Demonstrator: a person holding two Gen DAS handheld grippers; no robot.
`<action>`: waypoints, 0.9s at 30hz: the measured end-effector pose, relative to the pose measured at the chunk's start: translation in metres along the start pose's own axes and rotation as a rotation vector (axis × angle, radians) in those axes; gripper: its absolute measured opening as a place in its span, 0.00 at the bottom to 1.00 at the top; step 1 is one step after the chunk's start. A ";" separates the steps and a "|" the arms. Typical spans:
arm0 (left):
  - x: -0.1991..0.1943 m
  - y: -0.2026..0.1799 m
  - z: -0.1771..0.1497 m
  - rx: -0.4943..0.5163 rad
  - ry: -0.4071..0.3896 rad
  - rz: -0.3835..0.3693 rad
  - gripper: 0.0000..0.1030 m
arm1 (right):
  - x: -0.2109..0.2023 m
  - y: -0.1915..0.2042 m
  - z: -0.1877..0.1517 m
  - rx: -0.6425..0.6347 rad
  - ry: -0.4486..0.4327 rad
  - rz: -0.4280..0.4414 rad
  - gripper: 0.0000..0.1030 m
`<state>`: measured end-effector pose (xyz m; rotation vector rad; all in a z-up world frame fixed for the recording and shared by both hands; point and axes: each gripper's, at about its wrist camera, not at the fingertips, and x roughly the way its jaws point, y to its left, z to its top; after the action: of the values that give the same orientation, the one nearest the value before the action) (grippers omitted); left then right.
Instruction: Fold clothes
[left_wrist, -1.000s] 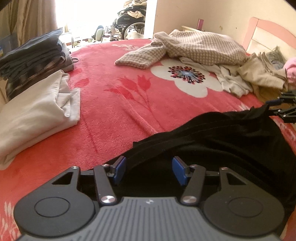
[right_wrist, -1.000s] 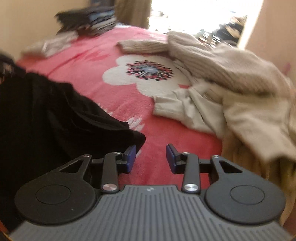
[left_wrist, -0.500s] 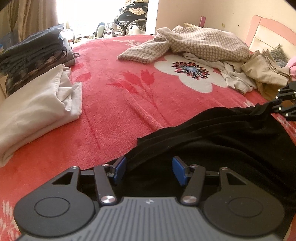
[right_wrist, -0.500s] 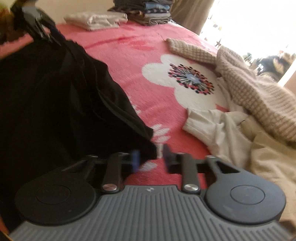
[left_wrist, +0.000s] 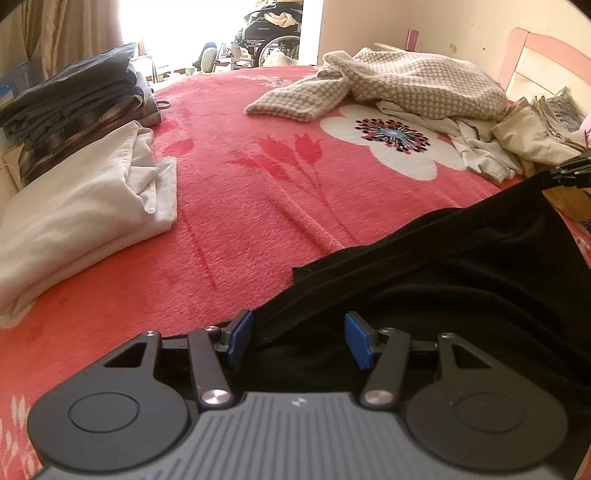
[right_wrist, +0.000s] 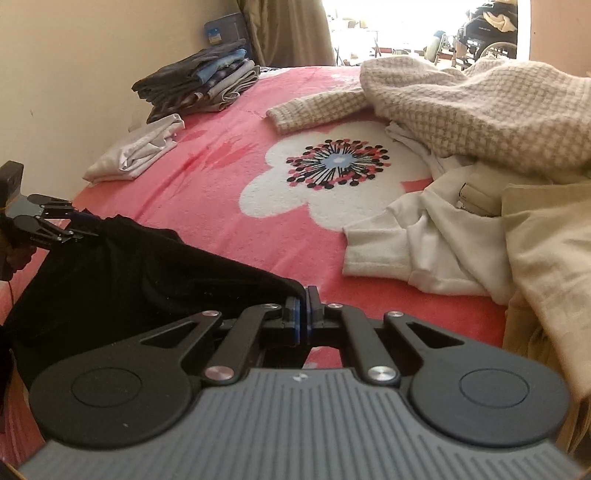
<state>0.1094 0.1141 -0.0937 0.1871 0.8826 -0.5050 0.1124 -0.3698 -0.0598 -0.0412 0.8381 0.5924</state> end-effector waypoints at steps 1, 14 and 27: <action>0.000 0.000 0.000 0.000 0.001 0.000 0.55 | 0.003 -0.001 0.001 -0.002 0.004 0.000 0.01; 0.002 0.000 -0.002 0.020 0.007 0.010 0.56 | 0.033 -0.055 -0.015 0.260 0.072 -0.056 0.05; 0.003 0.002 -0.002 0.021 0.002 0.003 0.56 | 0.037 0.075 0.026 -0.273 0.040 0.105 0.10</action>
<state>0.1107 0.1155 -0.0977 0.2084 0.8794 -0.5116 0.1109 -0.2828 -0.0539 -0.2591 0.7971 0.8046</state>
